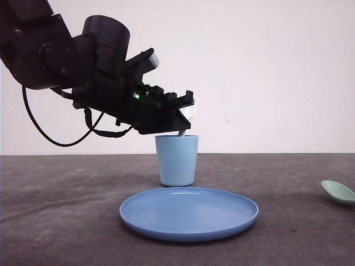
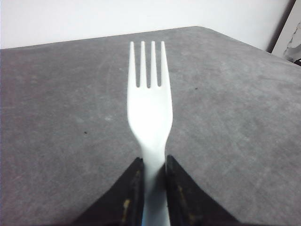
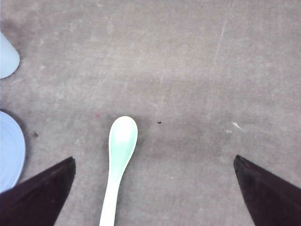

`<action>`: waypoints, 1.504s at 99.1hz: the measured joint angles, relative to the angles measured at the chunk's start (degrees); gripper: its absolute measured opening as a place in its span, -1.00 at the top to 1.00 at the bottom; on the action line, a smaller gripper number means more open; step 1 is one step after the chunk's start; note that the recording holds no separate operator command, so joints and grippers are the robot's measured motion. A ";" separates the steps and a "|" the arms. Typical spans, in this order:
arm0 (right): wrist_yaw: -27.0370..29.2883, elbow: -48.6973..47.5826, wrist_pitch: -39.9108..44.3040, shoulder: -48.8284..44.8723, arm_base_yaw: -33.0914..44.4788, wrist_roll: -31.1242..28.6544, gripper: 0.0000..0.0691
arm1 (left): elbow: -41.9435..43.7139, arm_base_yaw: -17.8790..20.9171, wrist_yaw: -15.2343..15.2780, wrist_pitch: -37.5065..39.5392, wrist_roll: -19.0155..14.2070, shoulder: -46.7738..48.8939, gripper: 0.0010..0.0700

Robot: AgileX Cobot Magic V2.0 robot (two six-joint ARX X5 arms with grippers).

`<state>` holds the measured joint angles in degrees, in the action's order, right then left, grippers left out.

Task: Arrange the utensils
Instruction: 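Lower the fork into the blue cup, open the left gripper, withdraw, then lower the right gripper onto the mint-green spoon and grasp its handle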

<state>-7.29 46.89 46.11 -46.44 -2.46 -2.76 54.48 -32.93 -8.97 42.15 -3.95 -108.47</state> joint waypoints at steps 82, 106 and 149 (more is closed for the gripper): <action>-0.50 0.00 1.53 -1.77 -0.13 -0.07 -0.97 | 0.00 1.33 -0.35 -11.87 -1.44 18.97 0.25; -1.97 0.00 1.27 -7.52 -2.21 -0.48 -0.97 | 0.00 7.28 -0.35 -31.89 -1.42 35.58 0.25; -1.62 0.00 -4.39 -20.63 -9.05 -3.74 -0.97 | 0.00 26.86 0.02 -64.04 1.66 57.70 0.25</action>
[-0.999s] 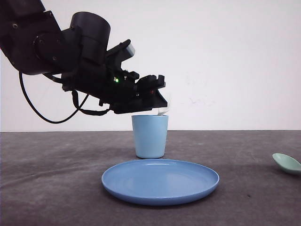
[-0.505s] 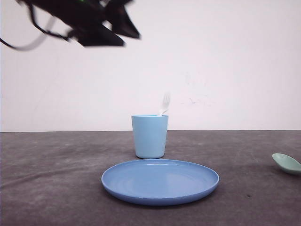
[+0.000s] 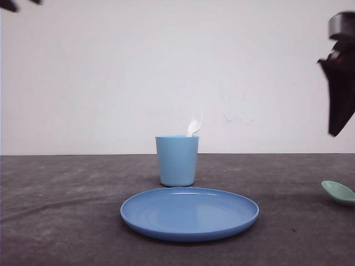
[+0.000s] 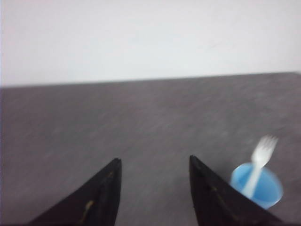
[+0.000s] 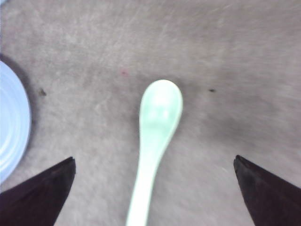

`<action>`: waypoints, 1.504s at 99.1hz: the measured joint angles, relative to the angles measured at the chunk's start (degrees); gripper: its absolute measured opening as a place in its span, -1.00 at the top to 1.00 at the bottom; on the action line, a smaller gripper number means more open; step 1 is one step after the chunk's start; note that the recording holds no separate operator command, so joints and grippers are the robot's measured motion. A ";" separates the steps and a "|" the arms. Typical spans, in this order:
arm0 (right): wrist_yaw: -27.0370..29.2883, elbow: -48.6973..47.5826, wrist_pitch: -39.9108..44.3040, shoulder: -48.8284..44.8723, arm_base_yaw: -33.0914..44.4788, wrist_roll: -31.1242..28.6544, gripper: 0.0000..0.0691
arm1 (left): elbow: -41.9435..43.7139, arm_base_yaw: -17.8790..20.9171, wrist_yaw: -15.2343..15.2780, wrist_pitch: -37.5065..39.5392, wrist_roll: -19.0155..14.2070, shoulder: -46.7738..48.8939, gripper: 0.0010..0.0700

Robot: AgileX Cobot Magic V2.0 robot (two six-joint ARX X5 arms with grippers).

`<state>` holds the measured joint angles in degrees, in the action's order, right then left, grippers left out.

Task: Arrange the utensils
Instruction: 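Lower the right gripper onto the mint-green spoon and grasp its handle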

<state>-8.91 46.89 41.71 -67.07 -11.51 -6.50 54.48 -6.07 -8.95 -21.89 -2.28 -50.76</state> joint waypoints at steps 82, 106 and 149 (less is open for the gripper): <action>5.86 0.00 -9.57 -16.52 -4.63 -5.55 -0.63 | -10.64 4.46 -0.02 -10.88 0.81 12.90 0.25; 9.09 0.00 -10.34 -18.60 -5.68 -5.95 -0.40 | -10.64 4.46 -0.02 -10.88 0.81 12.90 0.25; 10.45 0.00 -11.30 -18.60 -6.10 -5.97 -0.12 | -10.64 4.46 0.00 -10.88 0.81 12.90 0.25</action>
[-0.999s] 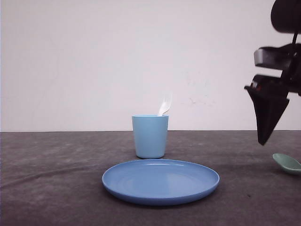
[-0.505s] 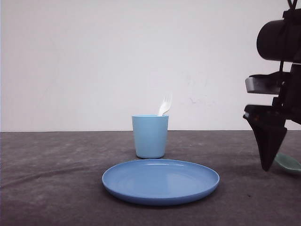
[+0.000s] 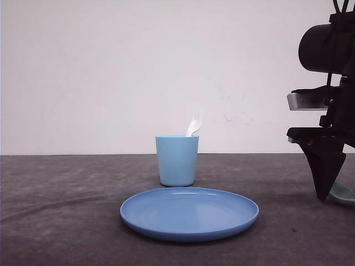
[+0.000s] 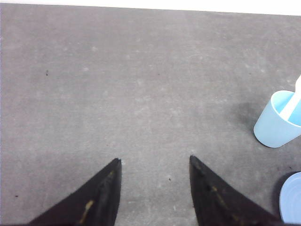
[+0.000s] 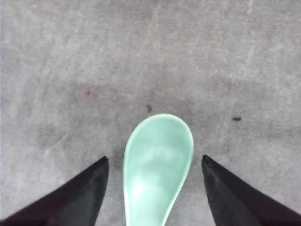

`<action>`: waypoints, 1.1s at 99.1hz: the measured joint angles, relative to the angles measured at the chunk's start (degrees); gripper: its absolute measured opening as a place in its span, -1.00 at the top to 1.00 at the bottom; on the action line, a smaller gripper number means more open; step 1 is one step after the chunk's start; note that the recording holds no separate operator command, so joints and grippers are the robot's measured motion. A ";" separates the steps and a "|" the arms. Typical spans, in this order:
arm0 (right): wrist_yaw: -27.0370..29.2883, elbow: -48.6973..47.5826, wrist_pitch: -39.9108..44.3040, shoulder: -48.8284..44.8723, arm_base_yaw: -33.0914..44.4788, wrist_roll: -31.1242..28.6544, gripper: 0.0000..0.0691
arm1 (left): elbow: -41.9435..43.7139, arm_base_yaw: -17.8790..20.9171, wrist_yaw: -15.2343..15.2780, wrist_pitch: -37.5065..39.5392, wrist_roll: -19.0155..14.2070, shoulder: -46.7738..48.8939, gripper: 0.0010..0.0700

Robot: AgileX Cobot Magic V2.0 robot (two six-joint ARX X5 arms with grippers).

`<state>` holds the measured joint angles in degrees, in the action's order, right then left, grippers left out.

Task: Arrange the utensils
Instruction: 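Lower the right gripper onto the mint-green spoon and grasp its handle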

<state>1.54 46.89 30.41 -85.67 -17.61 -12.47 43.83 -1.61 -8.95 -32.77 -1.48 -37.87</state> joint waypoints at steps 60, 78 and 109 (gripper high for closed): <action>0.28 0.00 -0.31 -0.94 -0.74 0.00 0.41 | 0.00 0.00 -0.02 0.00 0.00 0.00 0.25; 0.39 0.04 -0.59 -0.94 -1.11 -0.04 0.47 | 0.00 0.00 0.00 0.00 0.00 0.00 0.25; 0.20 0.04 -2.71 -0.42 -2.75 0.00 0.47 | 0.00 0.00 0.00 0.00 0.00 0.00 0.25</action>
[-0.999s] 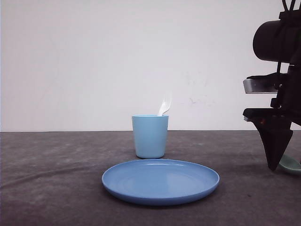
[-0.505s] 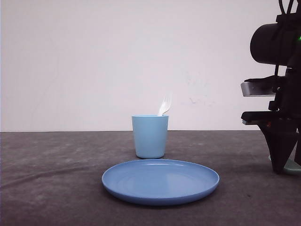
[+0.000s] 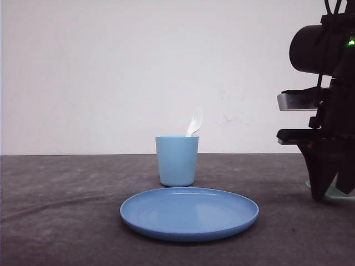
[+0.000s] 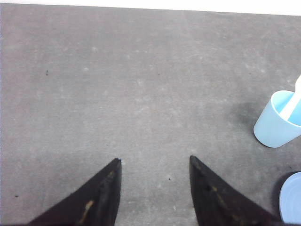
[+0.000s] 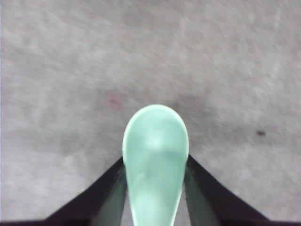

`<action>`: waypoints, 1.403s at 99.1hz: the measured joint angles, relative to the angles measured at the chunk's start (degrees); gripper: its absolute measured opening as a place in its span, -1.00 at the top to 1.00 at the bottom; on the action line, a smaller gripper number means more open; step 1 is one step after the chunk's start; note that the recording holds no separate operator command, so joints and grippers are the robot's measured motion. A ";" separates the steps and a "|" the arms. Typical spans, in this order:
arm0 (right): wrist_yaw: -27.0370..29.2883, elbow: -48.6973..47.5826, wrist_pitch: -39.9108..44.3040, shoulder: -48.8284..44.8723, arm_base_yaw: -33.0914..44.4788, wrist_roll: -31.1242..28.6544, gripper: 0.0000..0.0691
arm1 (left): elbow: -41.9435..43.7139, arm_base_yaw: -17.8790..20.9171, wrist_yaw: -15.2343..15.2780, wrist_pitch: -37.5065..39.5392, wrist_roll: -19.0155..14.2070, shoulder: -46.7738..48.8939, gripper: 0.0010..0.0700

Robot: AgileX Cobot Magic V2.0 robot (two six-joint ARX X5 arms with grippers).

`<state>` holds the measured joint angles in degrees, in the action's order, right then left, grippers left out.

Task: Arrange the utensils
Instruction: 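Lower the right gripper onto the mint-green spoon and grasp its handle, then lift the green spoon with the right gripper and lower it into the cup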

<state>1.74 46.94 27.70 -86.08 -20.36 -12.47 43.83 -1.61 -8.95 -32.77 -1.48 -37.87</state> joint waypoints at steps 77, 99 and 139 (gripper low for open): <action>-2.51 8.41 -26.36 8.48 -12.52 5.35 0.47 | 0.00 0.00 -0.02 0.28 -0.20 0.00 0.25; -5.22 8.41 -41.38 6.32 -14.88 7.17 0.47 | 0.00 0.00 -0.02 0.35 -0.26 0.00 0.25; -8.00 8.83 -55.36 -2.78 -15.96 12.61 0.47 | 0.00 0.00 -0.04 0.37 -0.26 0.00 0.25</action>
<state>-6.26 55.77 -27.66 -88.86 -36.32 0.14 43.83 -1.61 -8.99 -32.40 -1.74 -37.87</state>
